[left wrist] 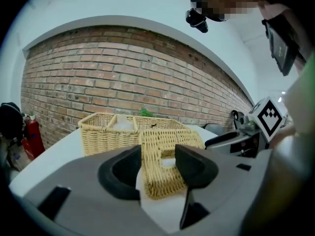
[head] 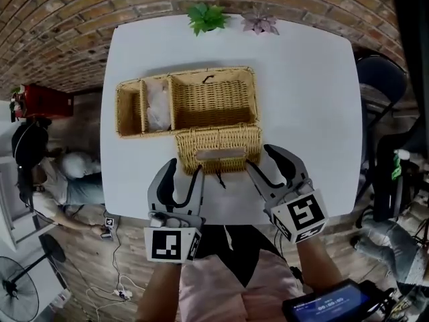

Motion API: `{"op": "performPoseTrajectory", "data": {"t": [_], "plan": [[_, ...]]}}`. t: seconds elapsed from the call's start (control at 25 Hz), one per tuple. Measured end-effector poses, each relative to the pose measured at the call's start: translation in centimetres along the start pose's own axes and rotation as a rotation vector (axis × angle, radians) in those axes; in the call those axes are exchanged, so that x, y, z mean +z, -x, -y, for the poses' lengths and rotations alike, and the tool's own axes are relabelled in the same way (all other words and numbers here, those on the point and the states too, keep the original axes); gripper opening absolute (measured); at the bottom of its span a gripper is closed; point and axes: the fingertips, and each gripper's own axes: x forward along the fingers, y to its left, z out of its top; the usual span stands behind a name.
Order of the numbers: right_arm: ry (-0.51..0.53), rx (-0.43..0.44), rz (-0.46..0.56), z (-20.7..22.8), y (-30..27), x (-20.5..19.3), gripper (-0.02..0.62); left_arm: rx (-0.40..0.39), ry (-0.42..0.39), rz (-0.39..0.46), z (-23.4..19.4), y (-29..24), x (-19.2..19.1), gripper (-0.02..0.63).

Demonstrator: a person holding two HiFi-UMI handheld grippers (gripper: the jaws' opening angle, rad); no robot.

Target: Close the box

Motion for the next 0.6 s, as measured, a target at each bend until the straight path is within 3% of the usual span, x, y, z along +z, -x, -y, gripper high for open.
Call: {"op": "performPoseTrajectory", "data": {"t": [0.24,0.4,0.6], "plan": [[-0.017,0.015,-0.044,-0.5,-0.8,-2.4,0.221,-0.017,0.048,-0.034,-0.4,-0.5,-2.5,0.277],[-0.038,0.025,-0.052,-0.5,-1.2,-3.1,0.229,-0.031,0.071,-0.062,-0.2,-1.1,-3.5,0.285],[-0.046,0.034,-0.058,-0.5,-1.3,-3.2,0.233,-0.040,0.026,-0.086,-0.4,-1.4,-3.9,0.285]]}}
